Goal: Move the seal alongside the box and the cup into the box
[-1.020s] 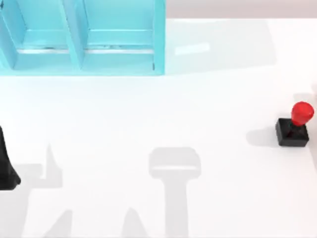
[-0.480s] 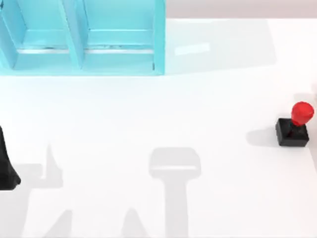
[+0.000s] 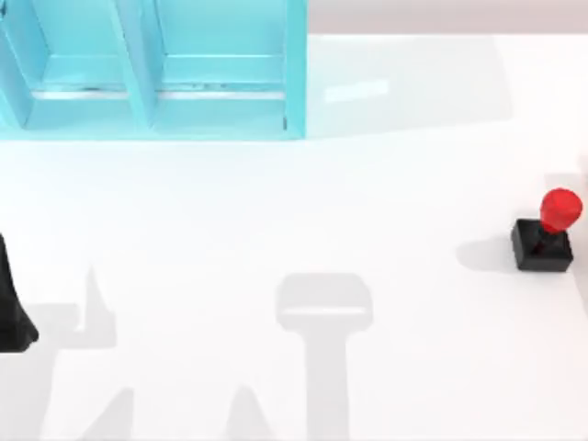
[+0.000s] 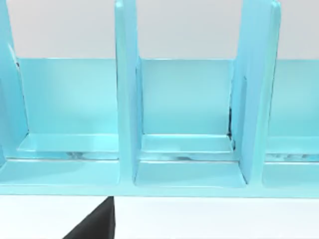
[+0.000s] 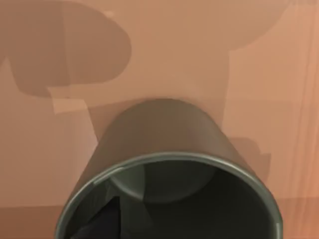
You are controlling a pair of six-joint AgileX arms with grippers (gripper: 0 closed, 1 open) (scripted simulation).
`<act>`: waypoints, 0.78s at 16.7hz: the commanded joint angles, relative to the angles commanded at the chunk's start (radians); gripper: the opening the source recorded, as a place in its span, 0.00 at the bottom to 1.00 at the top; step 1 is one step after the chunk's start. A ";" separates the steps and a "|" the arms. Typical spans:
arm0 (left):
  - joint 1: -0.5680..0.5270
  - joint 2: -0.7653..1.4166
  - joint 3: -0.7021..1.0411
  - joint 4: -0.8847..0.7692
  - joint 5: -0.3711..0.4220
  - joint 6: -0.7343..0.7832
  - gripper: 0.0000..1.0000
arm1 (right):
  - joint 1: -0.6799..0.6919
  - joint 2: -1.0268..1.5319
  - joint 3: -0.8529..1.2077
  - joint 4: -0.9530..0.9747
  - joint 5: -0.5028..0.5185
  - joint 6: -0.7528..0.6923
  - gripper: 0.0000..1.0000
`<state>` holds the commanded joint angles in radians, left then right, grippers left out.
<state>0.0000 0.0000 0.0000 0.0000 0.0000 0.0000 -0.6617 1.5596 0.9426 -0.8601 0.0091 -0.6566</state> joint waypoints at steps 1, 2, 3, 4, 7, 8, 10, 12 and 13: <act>0.000 0.000 0.000 0.000 0.000 0.000 1.00 | 0.002 -0.006 0.019 -0.022 -0.003 -0.002 1.00; 0.000 0.000 0.000 0.000 0.000 0.000 1.00 | 0.004 -0.012 0.043 -0.051 -0.005 -0.004 1.00; 0.000 0.000 0.000 0.000 0.000 0.000 1.00 | 0.005 -0.019 0.070 -0.087 -0.005 -0.006 1.00; 0.000 0.000 0.000 0.000 0.000 0.000 1.00 | 0.005 -0.025 0.099 -0.126 -0.004 -0.008 1.00; 0.000 0.000 0.000 0.000 0.000 0.000 1.00 | 0.004 -0.044 0.192 -0.250 0.005 -0.010 1.00; 0.000 0.000 0.000 0.000 0.000 0.000 1.00 | 0.002 -0.049 0.222 -0.288 0.007 -0.009 1.00; 0.000 0.000 0.000 0.000 0.000 0.000 1.00 | -0.001 -0.060 0.275 -0.351 0.007 -0.007 1.00; 0.000 0.000 0.000 0.000 0.000 0.000 1.00 | -0.005 -0.068 0.311 -0.387 0.004 -0.004 1.00; 0.000 0.000 0.000 0.000 0.000 0.000 1.00 | -0.007 -0.070 0.319 -0.393 0.003 -0.004 1.00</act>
<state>0.0000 0.0000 0.0000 0.0000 0.0000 0.0000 -0.6685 1.4898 1.2615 -1.2535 0.0119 -0.6605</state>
